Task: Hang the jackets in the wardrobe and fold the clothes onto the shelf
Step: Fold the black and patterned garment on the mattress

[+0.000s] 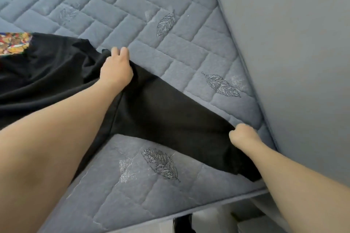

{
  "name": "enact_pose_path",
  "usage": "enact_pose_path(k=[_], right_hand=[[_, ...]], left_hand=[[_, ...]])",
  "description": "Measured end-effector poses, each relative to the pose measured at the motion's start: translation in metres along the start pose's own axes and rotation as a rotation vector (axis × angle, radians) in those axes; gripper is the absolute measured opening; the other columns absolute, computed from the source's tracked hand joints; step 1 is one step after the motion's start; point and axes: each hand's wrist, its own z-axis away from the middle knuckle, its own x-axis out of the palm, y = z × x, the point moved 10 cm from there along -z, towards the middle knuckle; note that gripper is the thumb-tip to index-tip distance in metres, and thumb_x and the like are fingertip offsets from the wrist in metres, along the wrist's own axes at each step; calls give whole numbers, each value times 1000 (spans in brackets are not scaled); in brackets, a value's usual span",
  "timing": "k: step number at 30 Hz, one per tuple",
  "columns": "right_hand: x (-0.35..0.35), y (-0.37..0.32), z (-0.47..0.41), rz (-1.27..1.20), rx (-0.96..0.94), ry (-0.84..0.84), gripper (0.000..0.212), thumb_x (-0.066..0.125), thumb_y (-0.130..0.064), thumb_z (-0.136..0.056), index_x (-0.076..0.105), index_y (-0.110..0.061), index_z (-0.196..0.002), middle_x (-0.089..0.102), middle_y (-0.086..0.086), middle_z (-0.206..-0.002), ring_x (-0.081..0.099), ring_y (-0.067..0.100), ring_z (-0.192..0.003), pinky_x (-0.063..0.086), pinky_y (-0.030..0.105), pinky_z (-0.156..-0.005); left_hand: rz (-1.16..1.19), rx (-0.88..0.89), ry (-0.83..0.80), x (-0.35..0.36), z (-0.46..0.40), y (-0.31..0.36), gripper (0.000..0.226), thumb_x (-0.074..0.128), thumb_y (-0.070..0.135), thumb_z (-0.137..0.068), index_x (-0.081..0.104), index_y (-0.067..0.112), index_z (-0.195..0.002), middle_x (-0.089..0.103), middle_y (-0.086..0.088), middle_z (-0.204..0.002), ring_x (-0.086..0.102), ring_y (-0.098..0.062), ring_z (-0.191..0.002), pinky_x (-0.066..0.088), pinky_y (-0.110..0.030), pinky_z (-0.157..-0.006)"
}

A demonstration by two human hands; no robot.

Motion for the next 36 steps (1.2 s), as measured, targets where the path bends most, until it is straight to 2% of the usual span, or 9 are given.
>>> enact_pose_path(k=[2, 5, 11, 14, 17, 20, 27, 33, 36], right_hand=[[-2, 6, -10, -103, -24, -29, 38, 49, -14, -91, 57, -6, -127, 57, 18, -131, 53, 35, -120, 47, 33, -95], [16, 18, -8, 8, -42, -134, 36, 50, -15, -92, 55, -5, -126, 58, 16, -129, 57, 33, -114, 49, 33, -92], [41, 57, -13, 322, -15, -305, 43, 49, -15, -96, 49, -6, -138, 50, 15, -142, 49, 31, -130, 42, 39, -107], [27, 62, -12, 288, 68, -127, 63, 49, -17, -90, 27, -12, -149, 35, 13, -150, 40, 33, -135, 38, 45, -106], [21, 25, -1, 178, -29, 26, 62, 55, -23, -88, 27, -16, -143, 31, 13, -147, 38, 32, -133, 37, 44, -104], [34, -44, 15, 148, -208, 11, 62, 55, -23, -88, 27, -17, -143, 30, 14, -145, 36, 34, -132, 34, 43, -108], [59, -212, 45, 100, -347, 8, 86, 51, -38, -93, -4, -16, -155, 2, 18, -161, 4, 35, -149, 4, 46, -122], [45, -368, 54, -126, -391, 105, 90, 52, -51, -91, 7, -6, -155, 3, 16, -162, 6, 32, -150, 9, 46, -122], [6, -419, 53, -205, -423, 387, 84, 48, -56, -91, 16, -9, -154, 16, 17, -160, 17, 36, -146, 17, 50, -119]], left_hand=[[17, -7, -154, 19, -6, 18, 50, 46, 7, -87, 33, 19, -133, 24, -16, -147, 43, -49, -117, 41, -58, -86], [-51, -2, -443, 81, 34, 57, 72, 49, 29, -92, 7, 42, -149, -9, 5, -162, 5, -38, -147, 21, -72, -106], [-108, 26, -815, 202, 171, 109, 89, 35, 75, -87, -25, 50, -146, -34, 11, -158, -31, -32, -145, 2, -80, -103], [-133, 55, -776, 212, 184, 117, 96, 36, 80, -83, -27, 47, -147, -36, 7, -157, -33, -31, -144, -2, -78, -105], [-146, 181, -738, 198, 169, 111, 87, 39, 71, -89, -18, 47, -150, -24, 8, -162, -19, -28, -150, 6, -70, -112], [-179, 251, -667, 167, 150, 78, 77, 39, 54, -97, -8, 38, -155, -11, 2, -165, -4, -28, -151, 10, -59, -119], [-170, -48, -599, 84, 120, -101, 67, 36, 42, -100, 1, 33, -157, -5, -1, -165, -1, -28, -151, 10, -58, -120], [-128, -310, -467, 28, 67, -255, 56, 39, 39, -100, 24, 24, -153, 17, -5, -161, 25, -35, -142, 27, -52, -112], [-43, -305, -339, 10, 6, -285, 47, 39, 34, -101, 38, 17, -145, 33, -8, -153, 38, -39, -132, 35, -51, -107]])
